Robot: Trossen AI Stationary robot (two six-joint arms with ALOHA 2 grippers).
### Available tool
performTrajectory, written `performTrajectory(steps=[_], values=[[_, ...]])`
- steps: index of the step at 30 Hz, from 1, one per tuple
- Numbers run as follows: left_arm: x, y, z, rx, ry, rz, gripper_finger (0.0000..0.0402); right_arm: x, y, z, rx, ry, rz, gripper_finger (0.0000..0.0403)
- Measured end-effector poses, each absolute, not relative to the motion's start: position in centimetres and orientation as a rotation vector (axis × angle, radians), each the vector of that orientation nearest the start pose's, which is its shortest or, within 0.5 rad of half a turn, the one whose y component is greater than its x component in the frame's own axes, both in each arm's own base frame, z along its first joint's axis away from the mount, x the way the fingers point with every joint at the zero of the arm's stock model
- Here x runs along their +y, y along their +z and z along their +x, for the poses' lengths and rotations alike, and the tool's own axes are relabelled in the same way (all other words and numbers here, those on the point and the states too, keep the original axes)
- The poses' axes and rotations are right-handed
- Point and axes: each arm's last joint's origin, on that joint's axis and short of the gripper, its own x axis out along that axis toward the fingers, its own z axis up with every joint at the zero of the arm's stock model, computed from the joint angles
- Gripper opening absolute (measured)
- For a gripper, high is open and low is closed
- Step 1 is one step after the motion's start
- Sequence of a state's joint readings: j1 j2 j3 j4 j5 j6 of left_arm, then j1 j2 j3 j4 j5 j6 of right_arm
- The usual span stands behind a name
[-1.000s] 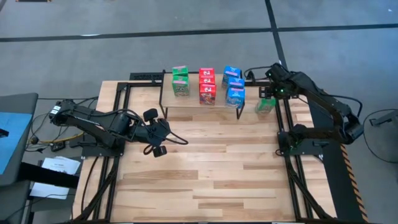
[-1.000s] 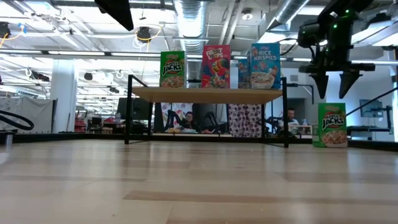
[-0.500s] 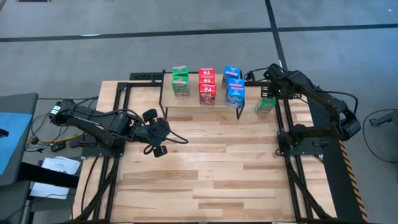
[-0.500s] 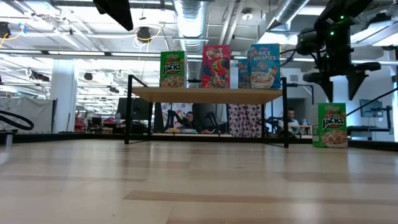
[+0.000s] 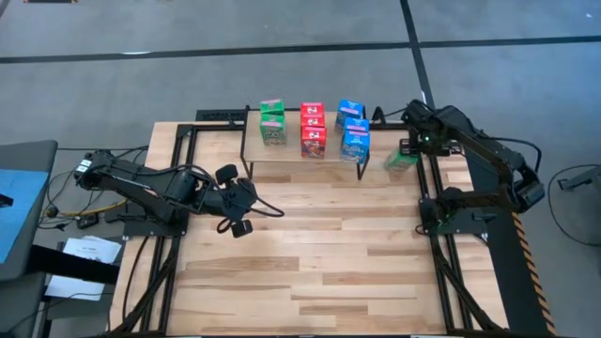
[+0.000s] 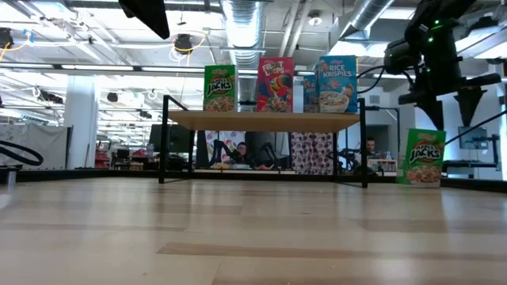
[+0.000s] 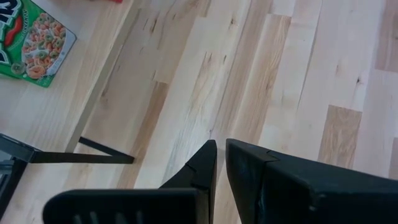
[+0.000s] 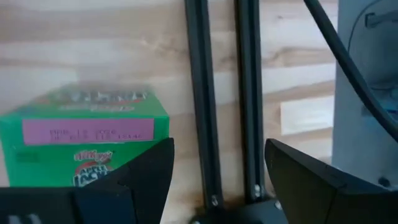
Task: Stack cereal on shelf
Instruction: Put the green cereal box on the shelf aligned with the other green cereal boxes
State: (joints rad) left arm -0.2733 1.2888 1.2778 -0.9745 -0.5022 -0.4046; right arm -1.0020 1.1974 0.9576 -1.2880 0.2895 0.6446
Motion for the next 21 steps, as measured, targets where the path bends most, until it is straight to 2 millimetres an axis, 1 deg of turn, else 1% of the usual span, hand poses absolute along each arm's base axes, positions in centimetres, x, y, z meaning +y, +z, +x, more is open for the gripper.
performTrajectory(steps=[5, 13, 16, 21], values=[[-5.2, 33.7, 23.8, 0.848, 0.387, -0.001, 0.0025, -15.0, 25.4, 8.7, 1.258, -1.470, 1.030, 0.0276], [-5.2, 33.7, 23.8, 0.851, 0.382, 0.026, 0.0025, -14.4, 25.9, 8.5, 1.222, -1.404, 1.051, 0.0276], [-5.2, 33.7, 23.8, 0.851, 0.382, 0.026, 0.0025, -14.1, 26.4, 8.3, 1.174, -1.406, 1.039, 0.0276], [-5.2, 33.7, 23.8, 0.851, 0.382, 0.026, 0.0025, -14.0, 27.2, 8.2, 1.027, -1.419, 1.024, 0.0276]])
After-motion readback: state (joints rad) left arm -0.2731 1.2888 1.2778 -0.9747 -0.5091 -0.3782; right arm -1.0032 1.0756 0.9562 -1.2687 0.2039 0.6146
